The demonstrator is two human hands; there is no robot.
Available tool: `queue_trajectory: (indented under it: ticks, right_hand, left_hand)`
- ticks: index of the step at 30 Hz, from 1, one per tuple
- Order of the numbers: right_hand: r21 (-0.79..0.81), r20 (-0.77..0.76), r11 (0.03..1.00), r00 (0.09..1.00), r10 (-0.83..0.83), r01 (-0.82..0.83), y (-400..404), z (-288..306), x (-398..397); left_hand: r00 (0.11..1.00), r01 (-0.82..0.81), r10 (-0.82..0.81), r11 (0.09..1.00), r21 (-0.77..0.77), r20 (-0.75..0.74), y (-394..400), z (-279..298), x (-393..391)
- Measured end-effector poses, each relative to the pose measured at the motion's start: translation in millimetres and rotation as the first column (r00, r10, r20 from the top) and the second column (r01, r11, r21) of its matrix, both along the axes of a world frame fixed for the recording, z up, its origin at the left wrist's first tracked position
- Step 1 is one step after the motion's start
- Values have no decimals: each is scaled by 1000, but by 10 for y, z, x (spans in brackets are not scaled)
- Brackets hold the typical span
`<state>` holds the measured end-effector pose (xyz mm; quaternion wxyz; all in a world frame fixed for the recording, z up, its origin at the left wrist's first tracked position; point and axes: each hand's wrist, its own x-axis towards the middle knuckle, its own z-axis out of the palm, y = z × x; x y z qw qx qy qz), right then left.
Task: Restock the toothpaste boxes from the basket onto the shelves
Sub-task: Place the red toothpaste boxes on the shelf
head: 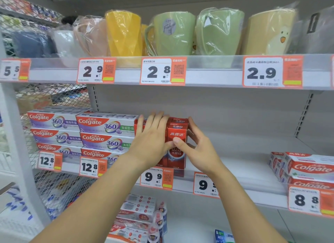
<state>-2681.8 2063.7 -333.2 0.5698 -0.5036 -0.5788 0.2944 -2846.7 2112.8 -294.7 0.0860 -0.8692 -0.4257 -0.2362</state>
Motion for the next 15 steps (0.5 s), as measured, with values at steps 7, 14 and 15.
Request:
queue_trajectory:
  ticks: [7,14,15]
  right_hand:
    - [178,124,922,922,-368,344,-343,88,51]
    - [410,274,899,919,-284,156,-714,-228,-559]
    - [328,321,940,926,-201,90,-738,-402,-665]
  left_hand:
    - [896,184,-226,973,142,384,-347,-110,-255]
    - [876,259,-140,944,-205,462,-657,-996,-740]
    - [902,224,-85,929,-293,423,-659,-1201,-807]
